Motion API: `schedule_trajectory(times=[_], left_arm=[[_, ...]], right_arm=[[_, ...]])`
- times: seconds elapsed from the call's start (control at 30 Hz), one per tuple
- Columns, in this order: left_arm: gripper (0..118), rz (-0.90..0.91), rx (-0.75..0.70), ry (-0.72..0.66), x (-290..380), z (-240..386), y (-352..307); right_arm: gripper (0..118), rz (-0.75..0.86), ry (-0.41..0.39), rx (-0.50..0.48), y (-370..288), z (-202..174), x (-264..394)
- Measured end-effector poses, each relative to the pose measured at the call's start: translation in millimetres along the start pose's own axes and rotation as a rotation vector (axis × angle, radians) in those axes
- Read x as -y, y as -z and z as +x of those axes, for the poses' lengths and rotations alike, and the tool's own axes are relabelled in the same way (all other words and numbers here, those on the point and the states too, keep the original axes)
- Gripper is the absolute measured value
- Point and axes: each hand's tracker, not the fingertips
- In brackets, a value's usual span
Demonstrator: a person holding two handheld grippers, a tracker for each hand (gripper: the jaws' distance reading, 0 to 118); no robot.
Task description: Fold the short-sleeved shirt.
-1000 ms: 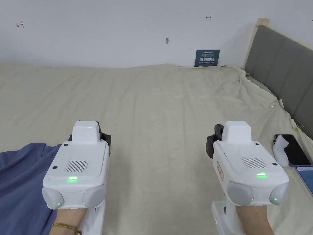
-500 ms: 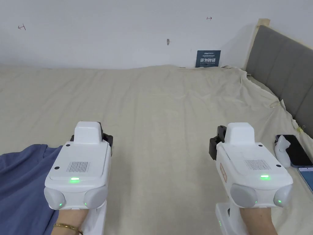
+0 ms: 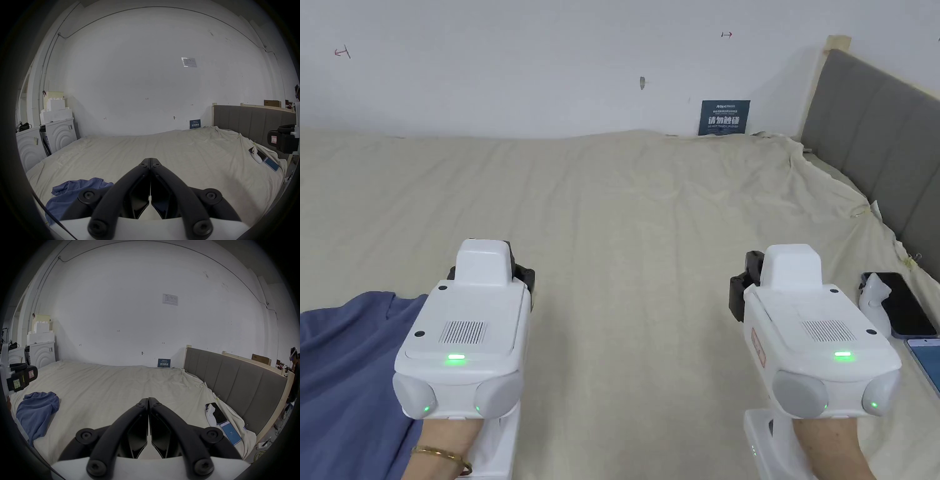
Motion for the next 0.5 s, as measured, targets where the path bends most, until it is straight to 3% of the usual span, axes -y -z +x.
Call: schedule_trajectory(times=[0.5], left_arm=[[0,0.005,-0.036,-0.009,0.3,-15.3,-6.0]], right_arm=[[0,0.021,-0.027,-0.027,5.4,-17.9,-7.0]])
